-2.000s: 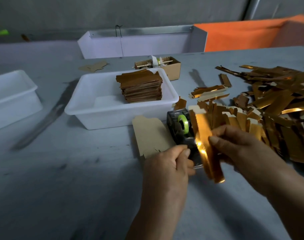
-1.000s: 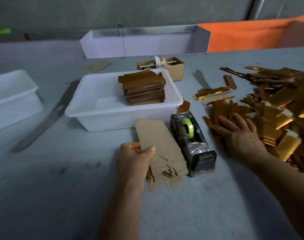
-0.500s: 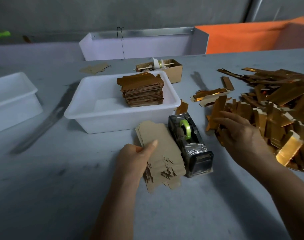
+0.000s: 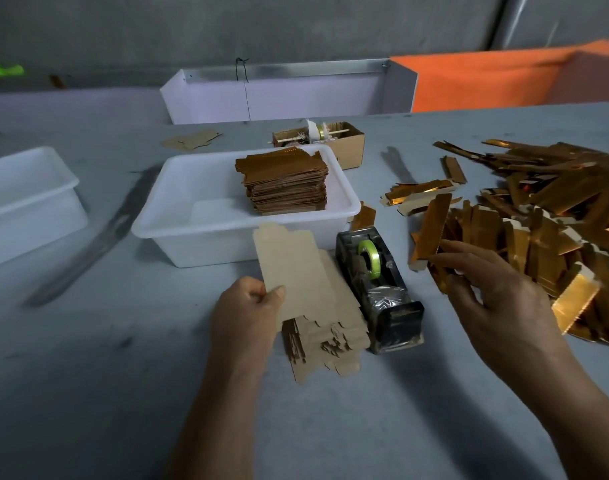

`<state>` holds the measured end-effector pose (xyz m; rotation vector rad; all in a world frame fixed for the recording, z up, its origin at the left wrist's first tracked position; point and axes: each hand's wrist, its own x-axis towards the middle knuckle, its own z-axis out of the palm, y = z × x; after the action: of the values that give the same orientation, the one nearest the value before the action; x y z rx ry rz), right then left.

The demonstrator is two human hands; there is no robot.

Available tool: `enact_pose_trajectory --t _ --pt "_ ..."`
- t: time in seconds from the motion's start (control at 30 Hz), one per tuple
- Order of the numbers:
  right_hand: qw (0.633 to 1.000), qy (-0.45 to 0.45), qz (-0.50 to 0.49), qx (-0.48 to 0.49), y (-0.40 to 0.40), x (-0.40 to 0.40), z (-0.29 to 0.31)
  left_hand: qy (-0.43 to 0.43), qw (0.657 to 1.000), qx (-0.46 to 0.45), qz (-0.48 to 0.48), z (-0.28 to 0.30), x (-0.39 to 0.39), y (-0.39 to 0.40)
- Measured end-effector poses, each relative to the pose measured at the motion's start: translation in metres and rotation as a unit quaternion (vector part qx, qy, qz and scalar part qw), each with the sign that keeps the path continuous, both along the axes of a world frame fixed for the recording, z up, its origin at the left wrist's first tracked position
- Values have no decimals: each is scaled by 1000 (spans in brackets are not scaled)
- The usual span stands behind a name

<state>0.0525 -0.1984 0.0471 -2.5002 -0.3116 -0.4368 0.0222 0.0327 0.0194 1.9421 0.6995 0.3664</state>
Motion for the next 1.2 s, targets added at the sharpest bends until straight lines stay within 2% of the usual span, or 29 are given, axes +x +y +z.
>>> enact_pose_trajectory --t 0.07,0.13,0.17,0.23,0.3,0.37,0.63,0.73,0.83,0.97,1.03,1.1,1.2 --pt "999 -7 5 47 2 -7 2 -57 998 -21 4 9 -9 0" --pt "988 40 8 150 7 -16 5 -99 992 -77 -30 23 -21 -6" --pt "971 92 15 220 11 -22 8 -109 986 -116 -55 30 -28 -10" --pt "912 195 57 357 21 -31 14 -118 970 -185 -104 39 -37 -19" --pt "854 264 94 438 29 -36 15 -124 960 -207 -141 42 -42 -26" --pt "828 294 107 465 35 -38 14 -131 954 -214 -163 42 -44 -30" --pt "797 310 130 502 40 -46 13 -87 934 -292 -188 42 -44 -39" --pt "802 308 139 492 41 -49 12 -76 953 -250 -155 41 -42 -44" --pt "807 297 129 493 40 -50 13 -82 954 -251 -142 37 -42 -48" --pt "832 269 109 472 39 -52 13 -80 949 -261 -155 34 -41 -51" --pt "881 225 84 408 39 -52 8 -79 951 -256 -152 32 -40 -52" --pt "939 159 55 301 41 -56 5 -80 953 -251 -150 30 -39 -54" --pt "977 38 68 198 47 -65 4 -83 958 -233 -144 27 -38 -58"
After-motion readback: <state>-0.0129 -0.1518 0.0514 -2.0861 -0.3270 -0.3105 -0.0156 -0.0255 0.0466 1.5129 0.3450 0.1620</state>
